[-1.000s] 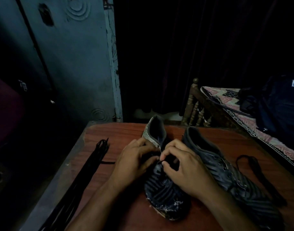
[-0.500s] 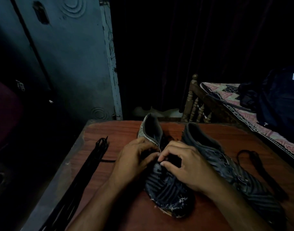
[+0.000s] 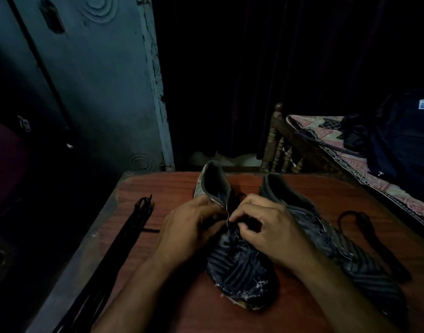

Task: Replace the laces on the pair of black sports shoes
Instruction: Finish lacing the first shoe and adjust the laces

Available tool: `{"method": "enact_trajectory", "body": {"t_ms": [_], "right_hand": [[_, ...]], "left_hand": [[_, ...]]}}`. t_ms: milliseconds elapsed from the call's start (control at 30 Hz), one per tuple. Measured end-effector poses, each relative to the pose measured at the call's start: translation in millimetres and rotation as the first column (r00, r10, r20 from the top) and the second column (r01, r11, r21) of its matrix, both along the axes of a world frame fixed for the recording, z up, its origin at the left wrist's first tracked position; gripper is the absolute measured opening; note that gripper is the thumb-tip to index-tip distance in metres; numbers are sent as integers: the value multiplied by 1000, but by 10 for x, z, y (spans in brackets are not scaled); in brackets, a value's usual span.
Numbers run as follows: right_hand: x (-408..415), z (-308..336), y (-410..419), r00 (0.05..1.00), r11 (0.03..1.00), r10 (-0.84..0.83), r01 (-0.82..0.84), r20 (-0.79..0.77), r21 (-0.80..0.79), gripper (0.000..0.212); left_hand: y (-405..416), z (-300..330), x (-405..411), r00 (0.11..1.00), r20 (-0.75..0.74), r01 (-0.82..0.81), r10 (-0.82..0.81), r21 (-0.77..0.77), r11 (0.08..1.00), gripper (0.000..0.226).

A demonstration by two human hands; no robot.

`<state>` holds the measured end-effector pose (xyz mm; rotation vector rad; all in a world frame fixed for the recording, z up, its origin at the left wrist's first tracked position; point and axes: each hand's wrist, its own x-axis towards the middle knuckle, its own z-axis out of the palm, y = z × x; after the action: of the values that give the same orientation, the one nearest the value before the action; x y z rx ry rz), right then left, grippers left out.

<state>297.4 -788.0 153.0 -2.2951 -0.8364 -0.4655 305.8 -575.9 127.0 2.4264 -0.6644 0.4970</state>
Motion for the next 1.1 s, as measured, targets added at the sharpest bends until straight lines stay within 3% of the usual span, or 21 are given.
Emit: {"method": "enact_trajectory", "body": {"t_ms": [167,400,600,767,933,1100], "right_hand": [[-13,-58,39,996,997,-74,75,50,-6,13],[18,-68,2,996,997,-79,80,42,-11,11],[56,-74,-21,998,997,-58,60,38,-55,13],[78,-87,-31,996,997,-59,62,59,-50,12],[62,-115,-7,991,992,-118,120,61,-35,8],[24,-114,20,988,991,-137,137,74,8,4]], "left_hand": [[-58,40,-72,994,94,-67,52,167,984,24],[-136,101,-99,997,49,-69,59,256,964,26],[-144,2,-58,997,72,-45,34,156,987,28],[-127,-42,-2,999,-1,33,-33,29,999,37],[-113,-25,-26,995,-64,66,-77,-165,984,16],[-95,-8,-3,989,-95,89,-109,-200,976,9]]}}
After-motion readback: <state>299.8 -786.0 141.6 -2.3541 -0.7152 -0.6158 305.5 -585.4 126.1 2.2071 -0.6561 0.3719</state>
